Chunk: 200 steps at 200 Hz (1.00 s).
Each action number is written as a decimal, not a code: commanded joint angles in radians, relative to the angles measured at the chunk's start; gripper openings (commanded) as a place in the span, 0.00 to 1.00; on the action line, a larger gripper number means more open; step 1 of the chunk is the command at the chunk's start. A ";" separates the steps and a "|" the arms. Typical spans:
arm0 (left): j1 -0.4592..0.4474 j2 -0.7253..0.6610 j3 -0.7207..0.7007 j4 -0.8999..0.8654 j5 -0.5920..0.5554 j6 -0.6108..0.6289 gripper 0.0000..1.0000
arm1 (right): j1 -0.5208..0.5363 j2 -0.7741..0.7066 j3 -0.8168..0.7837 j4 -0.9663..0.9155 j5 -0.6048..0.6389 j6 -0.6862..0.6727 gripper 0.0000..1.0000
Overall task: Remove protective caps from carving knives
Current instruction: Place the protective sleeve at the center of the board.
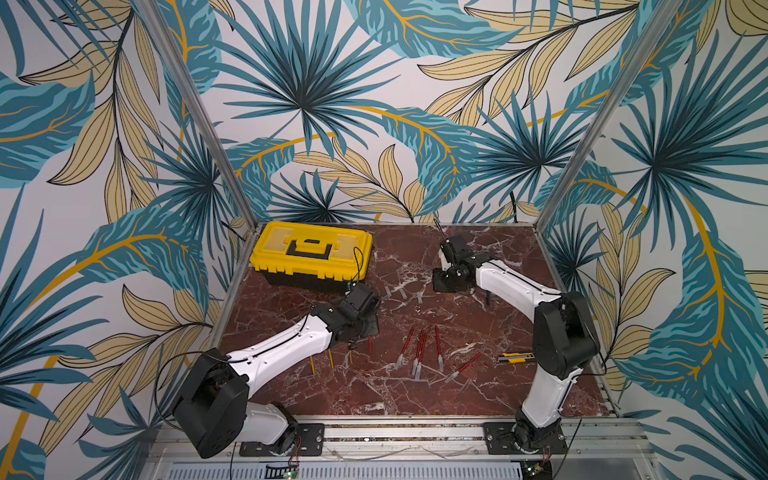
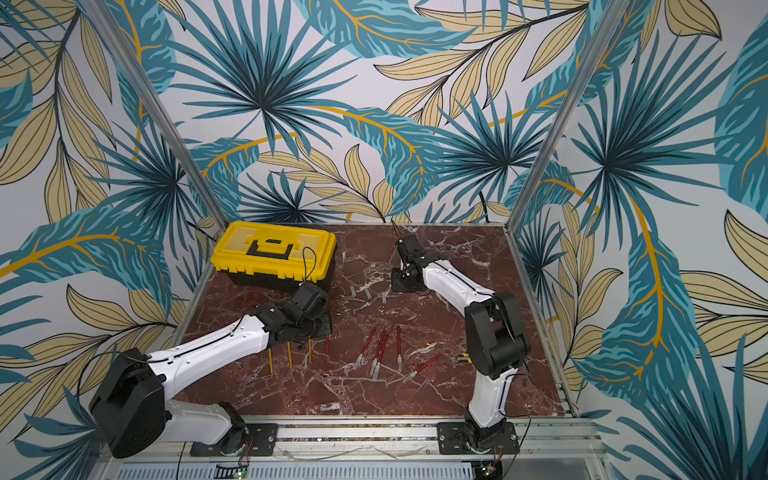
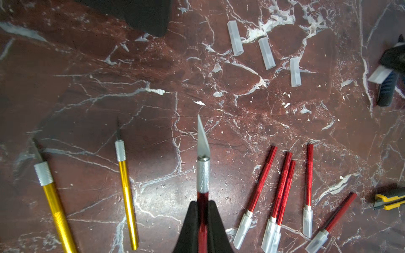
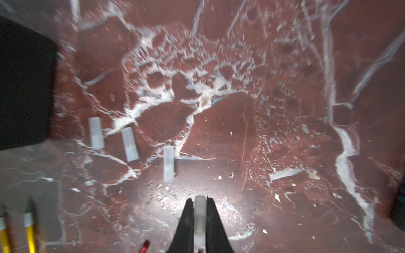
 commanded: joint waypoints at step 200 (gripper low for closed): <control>0.051 0.151 -0.043 0.010 0.001 -0.005 0.00 | 0.026 0.208 0.100 -0.007 -0.074 0.002 0.23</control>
